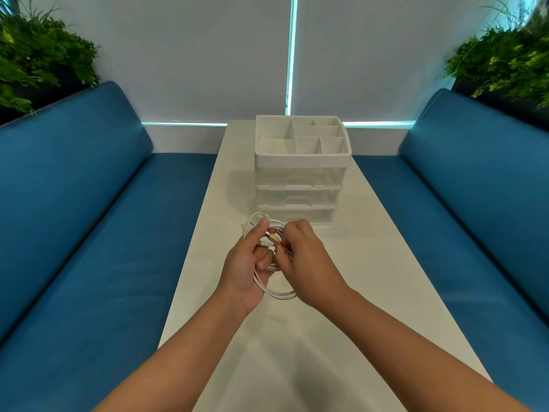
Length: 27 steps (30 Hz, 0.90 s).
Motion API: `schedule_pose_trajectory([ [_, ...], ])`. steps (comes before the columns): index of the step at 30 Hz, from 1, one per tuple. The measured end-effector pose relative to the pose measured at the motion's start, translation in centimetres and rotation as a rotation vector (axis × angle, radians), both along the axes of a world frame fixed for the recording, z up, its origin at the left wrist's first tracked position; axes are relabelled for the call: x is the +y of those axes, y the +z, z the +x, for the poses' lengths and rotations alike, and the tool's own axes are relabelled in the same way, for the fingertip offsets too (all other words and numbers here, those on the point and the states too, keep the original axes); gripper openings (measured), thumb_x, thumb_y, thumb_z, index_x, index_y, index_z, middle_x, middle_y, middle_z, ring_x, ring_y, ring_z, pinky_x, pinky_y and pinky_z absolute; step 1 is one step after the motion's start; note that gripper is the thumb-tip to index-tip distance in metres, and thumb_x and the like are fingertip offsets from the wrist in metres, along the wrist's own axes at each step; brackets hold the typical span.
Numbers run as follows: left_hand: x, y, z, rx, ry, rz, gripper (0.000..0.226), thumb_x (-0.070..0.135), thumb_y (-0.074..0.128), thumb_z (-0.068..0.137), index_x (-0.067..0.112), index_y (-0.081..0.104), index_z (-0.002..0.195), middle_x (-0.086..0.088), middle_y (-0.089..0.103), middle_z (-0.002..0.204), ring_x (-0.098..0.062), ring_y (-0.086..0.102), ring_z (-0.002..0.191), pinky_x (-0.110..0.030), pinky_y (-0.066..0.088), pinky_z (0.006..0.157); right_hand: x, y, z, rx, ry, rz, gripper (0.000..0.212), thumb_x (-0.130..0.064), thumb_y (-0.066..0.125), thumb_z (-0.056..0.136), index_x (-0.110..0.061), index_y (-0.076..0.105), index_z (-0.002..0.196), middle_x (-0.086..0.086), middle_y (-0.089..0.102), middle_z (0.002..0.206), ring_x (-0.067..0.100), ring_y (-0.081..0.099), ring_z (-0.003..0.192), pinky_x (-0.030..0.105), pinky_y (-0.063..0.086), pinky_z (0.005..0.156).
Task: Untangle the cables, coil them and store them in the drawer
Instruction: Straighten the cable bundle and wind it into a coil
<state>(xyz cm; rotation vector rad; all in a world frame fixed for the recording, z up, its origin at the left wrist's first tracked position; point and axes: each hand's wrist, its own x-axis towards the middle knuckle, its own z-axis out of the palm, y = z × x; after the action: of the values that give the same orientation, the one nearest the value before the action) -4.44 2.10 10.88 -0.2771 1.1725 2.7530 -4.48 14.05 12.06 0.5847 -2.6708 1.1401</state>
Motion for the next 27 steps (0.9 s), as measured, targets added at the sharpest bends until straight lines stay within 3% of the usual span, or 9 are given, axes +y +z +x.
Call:
schedule_pose_trajectory([
  [3,0.2,-0.1,-0.1,-0.018,0.030,-0.020,0.017,0.031,0.072,0.077,0.017,0.070,0.087,0.002,0.033,0.052,-0.007,0.030,0.040,-0.023,0.046,0.049,0.0,0.3,-0.3,0.000,-0.031,-0.016,0.019,-0.014,0.052,0.094,-0.019,0.044,0.077,-0.003,0.045,0.094,0.014,0.050,0.071,0.029,0.045,0.067],
  [7,-0.1,-0.4,-0.5,-0.009,0.008,0.001,0.026,0.034,0.073,0.078,0.014,0.068,0.094,0.001,0.032,0.049,-0.007,0.032,0.040,-0.034,0.050,0.077,0.6,0.8,-1.0,-0.180,-0.094,-0.302,0.022,-0.018,0.074,0.081,-0.012,0.057,0.069,0.004,0.065,0.080,0.017,0.059,0.065,0.027,0.046,0.063],
  [10,-0.4,-0.1,-0.6,0.021,-0.054,0.018,0.037,0.037,0.070,0.081,0.010,0.063,0.106,-0.004,0.034,0.049,-0.007,0.033,0.038,-0.032,0.056,0.069,0.7,1.0,-1.1,-0.386,-0.123,-0.608,0.041,-0.015,0.083,0.071,-0.015,0.044,0.085,0.008,0.070,0.092,0.029,0.069,0.078,0.039,0.052,0.071],
  [12,-0.6,0.1,-0.7,0.031,-0.082,0.031,0.040,0.037,0.069,0.082,0.010,0.061,0.110,-0.004,0.035,0.050,-0.008,0.033,0.038,-0.034,0.056,0.068,0.9,0.9,-1.6,-0.593,-0.100,-0.705,0.053,-0.016,0.084,0.071,-0.015,0.042,0.104,0.011,0.067,0.106,0.026,0.069,0.092,0.035,0.053,0.077],
  [15,-0.6,-0.2,-0.6,0.022,-0.129,0.009,0.053,0.039,0.070,0.081,0.006,0.059,0.121,-0.001,0.039,0.048,-0.008,0.035,0.043,-0.038,0.054,0.078,1.6,0.7,-2.3,-0.724,0.126,-0.590,0.038,-0.020,0.073,0.084,-0.007,0.058,0.116,0.013,0.072,0.104,0.025,0.069,0.097,0.035,0.053,0.090],
  [18,-0.6,-0.6,-0.4,-0.004,-0.111,-0.120,0.056,0.041,0.067,0.084,0.000,0.060,0.122,-0.010,0.062,0.068,-0.020,0.055,0.067,-0.042,0.054,0.081,1.8,0.5,-2.0,-0.669,0.178,-0.447,0.014,-0.018,0.061,0.093,-0.009,0.065,0.104,0.005,0.069,0.091,0.018,0.060,0.081,0.025,0.047,0.071],
  [20,-0.5,-0.8,-0.5,-0.023,-0.081,-0.218,0.061,0.049,0.072,0.079,0.004,0.064,0.120,-0.015,0.057,0.078,-0.026,0.051,0.077,-0.043,0.049,0.086,1.7,0.4,-1.9,-0.641,0.140,-0.384,0.012,-0.019,0.058,0.095,-0.012,0.060,0.103,0.003,0.065,0.089,0.015,0.057,0.078,0.024,0.046,0.066],
  [24,-0.1,-0.7,-0.4,-0.037,-0.059,-0.242,0.032,0.046,0.066,0.083,0.017,0.069,0.094,0.002,0.036,0.055,-0.011,0.041,0.054,-0.034,0.042,0.075,1.5,0.3,-2.1,-0.608,0.029,-0.343,0.013,-0.022,0.054,0.097,-0.014,0.056,0.106,-0.001,0.060,0.087,0.012,0.056,0.071,0.024,0.048,0.061],
  [27,0.4,-0.5,-0.3,-0.044,-0.035,-0.204,0.014,0.025,0.059,0.094,0.015,0.063,0.085,0.002,0.033,0.054,-0.011,0.040,0.051,-0.033,0.040,0.070,1.4,0.0,-2.3,-0.586,-0.045,-0.384,0.017,-0.020,0.057,0.094,-0.011,0.059,0.108,0.001,0.061,0.086,0.015,0.056,0.069,0.026,0.047,0.059],
])
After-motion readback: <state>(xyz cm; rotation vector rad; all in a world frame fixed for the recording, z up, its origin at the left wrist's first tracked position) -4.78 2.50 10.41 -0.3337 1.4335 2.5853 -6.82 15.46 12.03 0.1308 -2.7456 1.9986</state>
